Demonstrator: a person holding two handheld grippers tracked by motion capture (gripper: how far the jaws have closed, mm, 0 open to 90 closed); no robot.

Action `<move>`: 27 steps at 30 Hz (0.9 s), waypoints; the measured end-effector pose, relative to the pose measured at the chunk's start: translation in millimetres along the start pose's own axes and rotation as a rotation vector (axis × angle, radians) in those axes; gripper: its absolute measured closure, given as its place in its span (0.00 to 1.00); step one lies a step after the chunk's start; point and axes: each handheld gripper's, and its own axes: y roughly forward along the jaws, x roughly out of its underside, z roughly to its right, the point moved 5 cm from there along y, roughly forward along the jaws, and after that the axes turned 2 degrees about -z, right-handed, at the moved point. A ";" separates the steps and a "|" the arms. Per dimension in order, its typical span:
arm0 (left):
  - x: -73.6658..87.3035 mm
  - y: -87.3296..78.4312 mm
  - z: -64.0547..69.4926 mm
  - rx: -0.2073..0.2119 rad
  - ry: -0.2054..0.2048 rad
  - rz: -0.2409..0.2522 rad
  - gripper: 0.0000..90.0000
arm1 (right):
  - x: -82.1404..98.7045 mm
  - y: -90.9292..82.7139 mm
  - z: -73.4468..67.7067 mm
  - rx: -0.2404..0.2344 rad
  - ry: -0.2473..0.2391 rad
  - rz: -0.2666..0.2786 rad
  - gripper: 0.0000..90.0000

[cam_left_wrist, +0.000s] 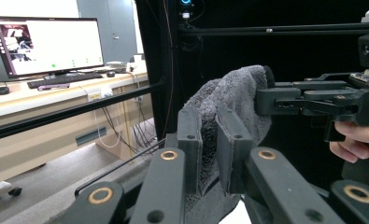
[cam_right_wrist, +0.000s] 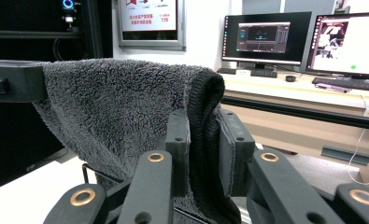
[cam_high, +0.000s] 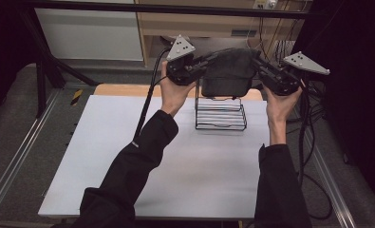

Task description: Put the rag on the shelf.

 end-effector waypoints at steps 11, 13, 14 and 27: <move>11.1 -4.3 6.2 0.007 0.003 -0.015 0.89 | 10.6 -6.0 -3.8 -0.002 -0.021 -0.011 0.85; 13.2 -5.1 8.2 0.010 0.006 -0.015 0.89 | 12.8 -7.2 -3.9 -0.002 -0.029 -0.011 0.85; 14.6 -5.6 9.1 0.013 0.009 -0.019 0.89 | 14.0 -8.0 -4.4 -0.001 -0.028 -0.012 0.85; 41.7 -8.1 19.6 0.014 0.010 -0.091 0.89 | 35.5 -16.0 -8.6 -0.014 -0.063 -0.049 0.84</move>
